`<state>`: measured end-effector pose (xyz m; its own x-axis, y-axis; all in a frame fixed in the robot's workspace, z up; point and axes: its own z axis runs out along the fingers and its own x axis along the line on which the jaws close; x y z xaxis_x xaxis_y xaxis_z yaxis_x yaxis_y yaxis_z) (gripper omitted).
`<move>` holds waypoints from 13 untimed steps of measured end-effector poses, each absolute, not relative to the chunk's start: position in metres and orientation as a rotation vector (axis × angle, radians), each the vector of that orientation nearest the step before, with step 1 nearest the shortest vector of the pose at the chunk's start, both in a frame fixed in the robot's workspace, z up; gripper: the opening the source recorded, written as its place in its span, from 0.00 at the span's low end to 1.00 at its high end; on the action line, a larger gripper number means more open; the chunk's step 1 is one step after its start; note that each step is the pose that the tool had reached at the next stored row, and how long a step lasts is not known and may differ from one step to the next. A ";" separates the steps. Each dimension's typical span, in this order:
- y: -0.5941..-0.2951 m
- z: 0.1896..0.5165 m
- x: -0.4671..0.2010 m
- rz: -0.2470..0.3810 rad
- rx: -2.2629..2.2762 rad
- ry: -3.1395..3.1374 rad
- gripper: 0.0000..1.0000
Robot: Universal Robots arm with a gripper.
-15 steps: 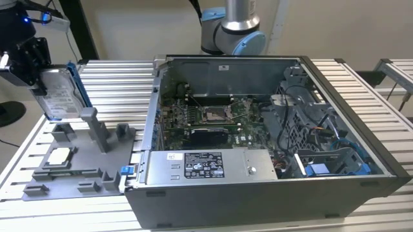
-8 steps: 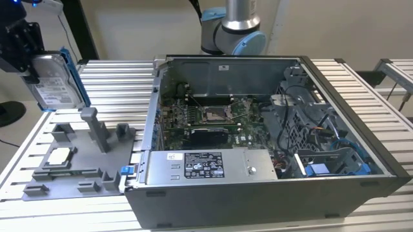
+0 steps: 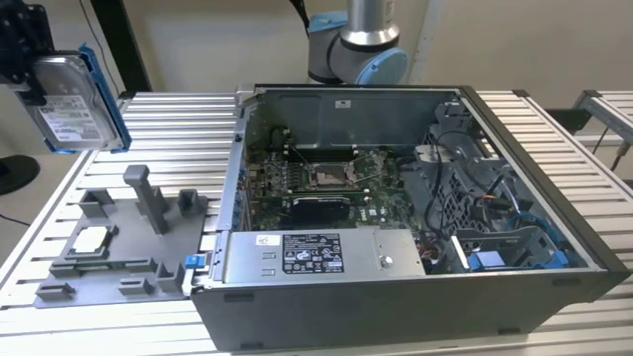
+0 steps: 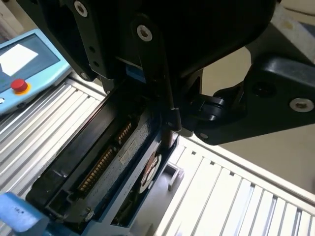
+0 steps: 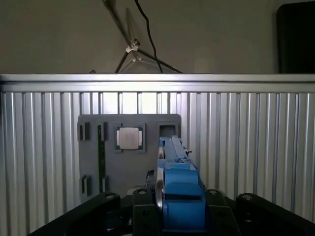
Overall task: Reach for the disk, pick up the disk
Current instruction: 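Pick up the disk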
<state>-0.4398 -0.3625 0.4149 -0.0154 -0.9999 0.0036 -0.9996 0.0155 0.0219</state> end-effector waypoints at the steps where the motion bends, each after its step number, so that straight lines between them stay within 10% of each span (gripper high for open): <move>1: -0.362 0.419 -0.440 -0.020 2.192 -2.226 0.00; 13: -0.363 0.474 -0.440 -0.020 2.192 -2.226 0.00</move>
<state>-0.4398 -0.3625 0.4742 -0.0154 -0.9999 0.0036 -0.9996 0.0155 0.0217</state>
